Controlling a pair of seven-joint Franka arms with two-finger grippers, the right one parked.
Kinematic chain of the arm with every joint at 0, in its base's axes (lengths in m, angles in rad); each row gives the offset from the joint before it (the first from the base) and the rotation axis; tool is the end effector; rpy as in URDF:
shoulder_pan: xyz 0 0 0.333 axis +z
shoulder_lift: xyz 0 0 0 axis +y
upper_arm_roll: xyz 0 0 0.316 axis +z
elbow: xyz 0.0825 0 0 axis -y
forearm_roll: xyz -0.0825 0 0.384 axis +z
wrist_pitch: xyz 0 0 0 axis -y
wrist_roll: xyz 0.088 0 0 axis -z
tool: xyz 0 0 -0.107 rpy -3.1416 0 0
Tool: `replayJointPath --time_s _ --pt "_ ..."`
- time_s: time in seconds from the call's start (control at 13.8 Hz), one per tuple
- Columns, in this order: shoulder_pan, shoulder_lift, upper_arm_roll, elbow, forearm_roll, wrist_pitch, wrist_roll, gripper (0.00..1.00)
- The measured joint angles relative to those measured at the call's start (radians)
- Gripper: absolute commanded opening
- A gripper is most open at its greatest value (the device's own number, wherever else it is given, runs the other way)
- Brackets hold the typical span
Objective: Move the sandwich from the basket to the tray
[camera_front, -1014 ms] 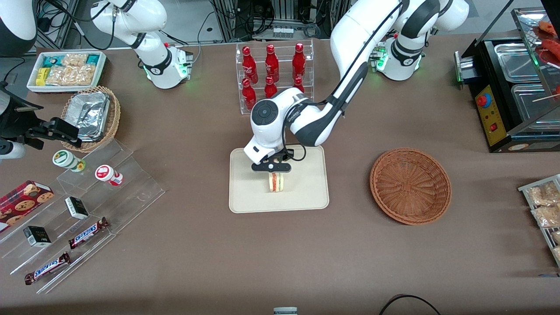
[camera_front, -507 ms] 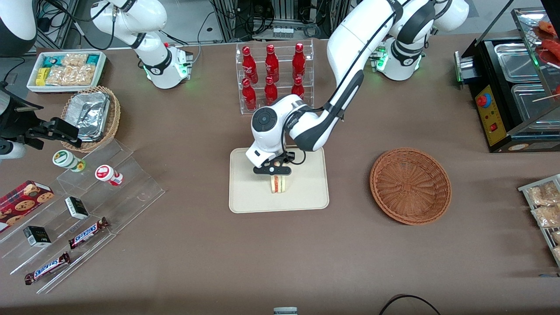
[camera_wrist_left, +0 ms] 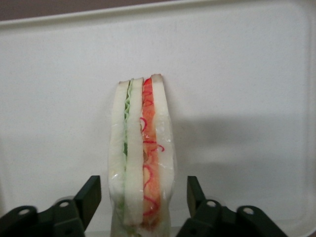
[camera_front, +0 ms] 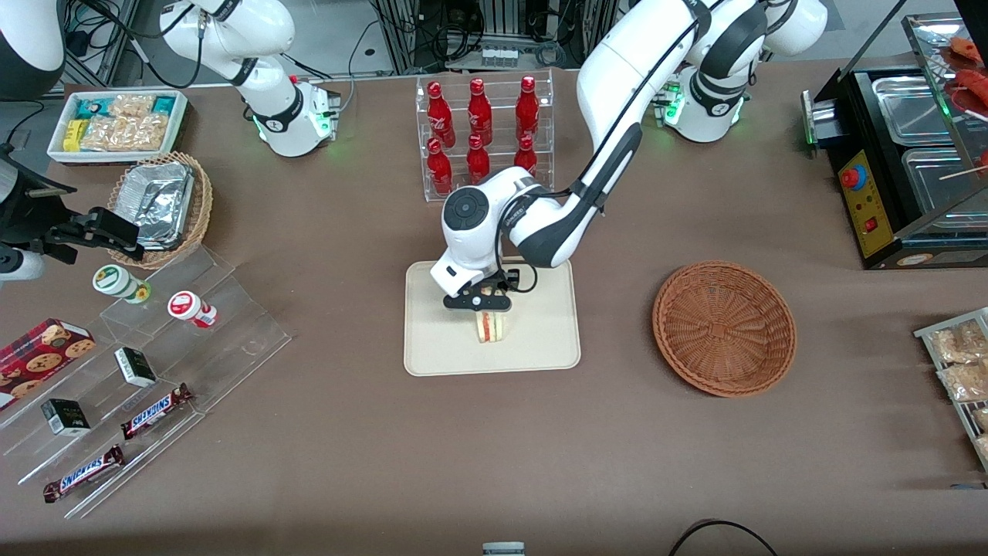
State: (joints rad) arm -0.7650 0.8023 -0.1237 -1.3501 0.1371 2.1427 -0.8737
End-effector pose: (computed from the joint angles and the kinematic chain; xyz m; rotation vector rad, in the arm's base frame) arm 0.4851 -0.5565 0.2464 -3.1214 0.0815 -0.0286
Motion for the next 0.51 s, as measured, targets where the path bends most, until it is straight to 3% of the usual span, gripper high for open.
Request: replayJointPath --time_s 0.51 --pt "0.018 -0.192 0.015 0.013 0.0 -0.218 -0.004 1.0"
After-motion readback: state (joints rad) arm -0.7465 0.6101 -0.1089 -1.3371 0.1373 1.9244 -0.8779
